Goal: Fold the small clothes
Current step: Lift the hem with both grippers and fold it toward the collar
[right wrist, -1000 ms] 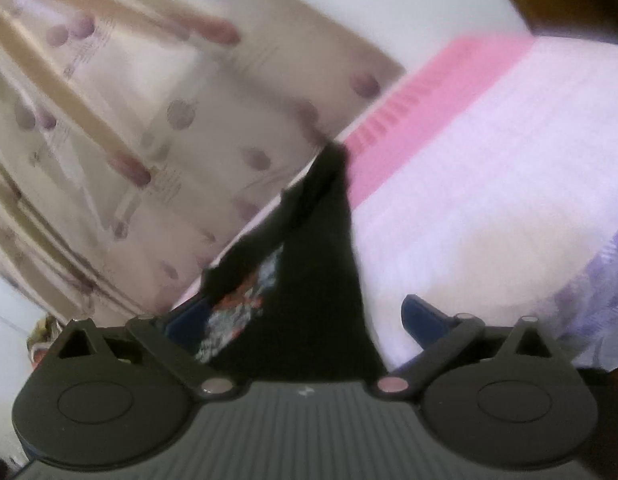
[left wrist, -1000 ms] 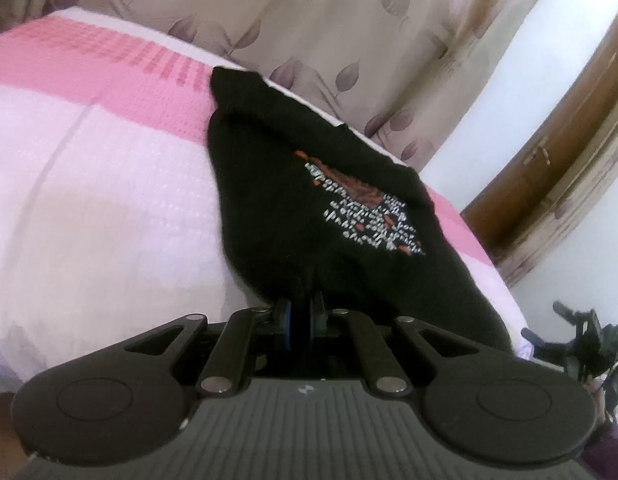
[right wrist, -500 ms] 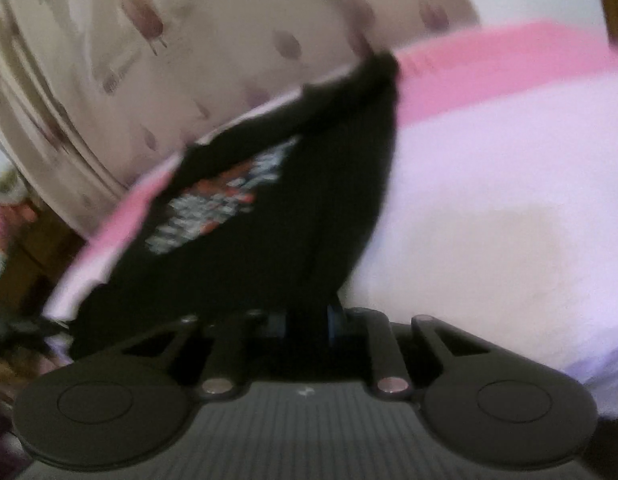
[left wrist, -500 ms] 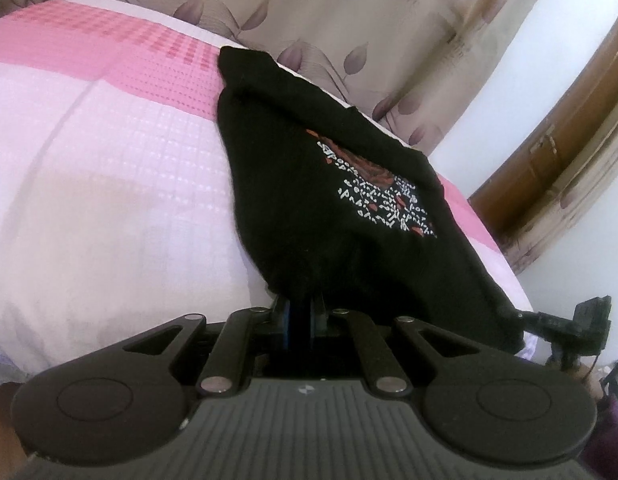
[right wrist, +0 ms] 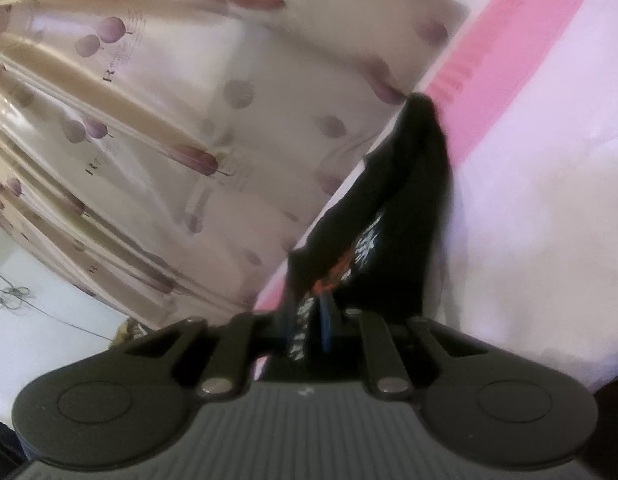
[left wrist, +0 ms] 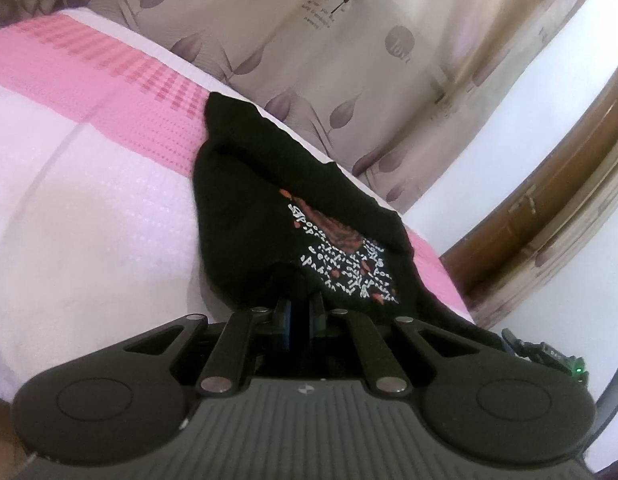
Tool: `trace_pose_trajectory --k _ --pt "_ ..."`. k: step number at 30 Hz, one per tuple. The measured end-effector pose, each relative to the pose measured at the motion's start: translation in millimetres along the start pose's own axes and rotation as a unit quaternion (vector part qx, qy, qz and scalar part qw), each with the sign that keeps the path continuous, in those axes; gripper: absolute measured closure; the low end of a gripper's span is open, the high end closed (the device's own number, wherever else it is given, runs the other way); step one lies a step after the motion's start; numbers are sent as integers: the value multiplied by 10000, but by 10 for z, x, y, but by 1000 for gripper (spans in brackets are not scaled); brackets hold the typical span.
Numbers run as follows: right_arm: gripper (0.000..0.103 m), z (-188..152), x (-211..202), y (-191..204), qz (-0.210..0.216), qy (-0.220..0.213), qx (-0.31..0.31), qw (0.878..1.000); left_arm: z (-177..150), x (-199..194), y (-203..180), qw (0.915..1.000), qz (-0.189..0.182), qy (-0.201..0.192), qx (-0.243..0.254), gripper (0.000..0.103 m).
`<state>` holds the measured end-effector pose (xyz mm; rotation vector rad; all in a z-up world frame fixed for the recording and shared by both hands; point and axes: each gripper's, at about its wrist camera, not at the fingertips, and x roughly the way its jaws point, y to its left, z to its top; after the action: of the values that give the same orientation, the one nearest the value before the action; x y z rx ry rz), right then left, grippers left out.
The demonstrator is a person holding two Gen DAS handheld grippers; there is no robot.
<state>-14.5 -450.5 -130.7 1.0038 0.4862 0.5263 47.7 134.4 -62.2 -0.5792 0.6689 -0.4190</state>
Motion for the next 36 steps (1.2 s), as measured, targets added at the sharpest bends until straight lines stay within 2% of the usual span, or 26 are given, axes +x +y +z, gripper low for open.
trace_pose_trajectory --k 1,5,9,10,11,13,17,18,19,20,24,29,33,36 --pt "90 -4 -19 -8 -62 -12 -3 10000 -3 6 2 10000 -19 17 10 96" --pt "90 -29 -93 -80 -761 147 -316 9965 -47 26 36 9997 101 145 147 96" --pt "85 -68 -87 -97 -1385 496 -735 9864 -80 37 114 9993 196 259 204 96" --pt "68 -83 -56 -56 -1616 577 -1002 9801 -87 39 125 9991 220 276 228 96" --pt "42 -100 -9 -18 -1774 702 -1292 9731 -95 44 129 9989 252 289 267 96" --pt "17 -140 84 24 -1924 890 -1696 9624 -116 57 136 9982 332 331 377 96" --pt "19 -220 210 53 -2038 1121 -2296 9451 -151 91 162 9967 441 458 509 96" --pt "25 -239 242 75 -2061 1218 -2487 9385 -158 93 175 9964 451 491 525 96" --pt "68 -248 262 89 -2015 1333 -2611 9346 -165 96 187 9962 450 518 534 96" --pt "94 -243 287 76 -1983 1482 -2608 9331 -172 97 201 9960 460 534 541 95" --pt "94 -237 327 58 -1945 1509 -2485 9368 -197 90 223 9959 476 532 561 95" --pt "94 -144 269 123 -1593 1320 -1969 9584 -173 48 172 9975 417 369 444 96" --pt "94 -72 214 171 -1081 1078 -1396 9784 -86 18 149 9994 220 239 132 96" --pt "94 -33 219 204 -737 918 -1034 9877 -12 5 96 9998 96 156 32 96"
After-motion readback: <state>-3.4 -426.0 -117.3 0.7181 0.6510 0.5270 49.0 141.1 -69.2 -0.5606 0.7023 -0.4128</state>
